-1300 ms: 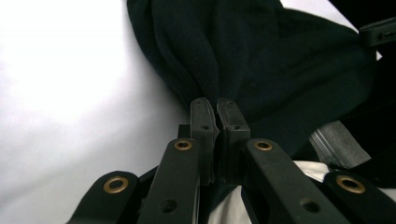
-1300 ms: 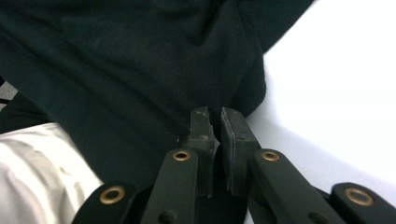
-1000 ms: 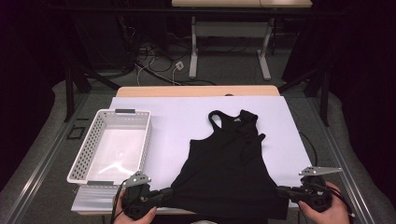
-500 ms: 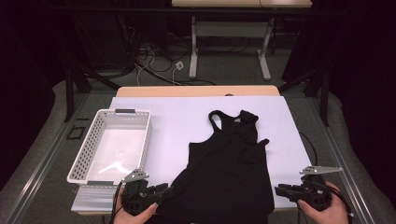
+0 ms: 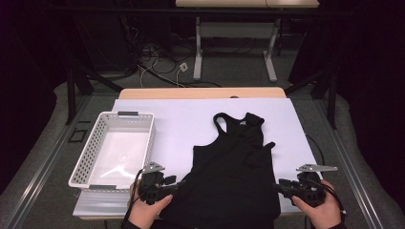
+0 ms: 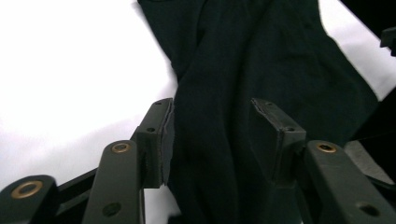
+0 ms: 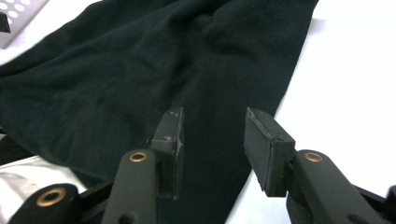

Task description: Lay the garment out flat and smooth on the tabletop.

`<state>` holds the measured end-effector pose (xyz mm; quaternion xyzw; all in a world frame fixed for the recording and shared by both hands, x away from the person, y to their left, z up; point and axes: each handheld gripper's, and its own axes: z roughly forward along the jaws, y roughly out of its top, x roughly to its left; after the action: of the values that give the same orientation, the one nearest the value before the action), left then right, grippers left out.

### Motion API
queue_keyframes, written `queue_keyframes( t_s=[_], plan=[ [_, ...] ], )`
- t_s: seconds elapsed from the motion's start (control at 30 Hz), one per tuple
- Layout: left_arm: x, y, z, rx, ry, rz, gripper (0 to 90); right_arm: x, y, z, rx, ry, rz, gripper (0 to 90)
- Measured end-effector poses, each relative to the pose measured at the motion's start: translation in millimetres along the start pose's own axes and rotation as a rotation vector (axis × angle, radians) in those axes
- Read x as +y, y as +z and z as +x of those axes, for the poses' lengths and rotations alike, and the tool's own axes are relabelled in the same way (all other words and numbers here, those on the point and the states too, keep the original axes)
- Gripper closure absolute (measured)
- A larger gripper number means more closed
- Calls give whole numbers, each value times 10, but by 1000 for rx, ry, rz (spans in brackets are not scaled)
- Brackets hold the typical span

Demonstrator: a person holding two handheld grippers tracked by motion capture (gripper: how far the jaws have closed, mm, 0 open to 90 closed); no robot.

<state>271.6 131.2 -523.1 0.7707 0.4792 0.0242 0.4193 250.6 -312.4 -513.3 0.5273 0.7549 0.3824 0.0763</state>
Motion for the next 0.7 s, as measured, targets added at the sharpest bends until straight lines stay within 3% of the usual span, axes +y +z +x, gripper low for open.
queue_keyframes(
  t_s=[0.2, 0.37, 0.7],
  plan=[
    [74, 218, 46, 18, 13, 12, 469, 32, 134, -7, -23, -6, -15, 561],
    [80, 358, 88, 31, 13, 35, 459, -19, 259, -37, -41, 4, 5, 553],
    [8, 377, 99, 35, 16, 79, 556, -100, 343, -96, -80, 4, 49, 556]
  ],
)
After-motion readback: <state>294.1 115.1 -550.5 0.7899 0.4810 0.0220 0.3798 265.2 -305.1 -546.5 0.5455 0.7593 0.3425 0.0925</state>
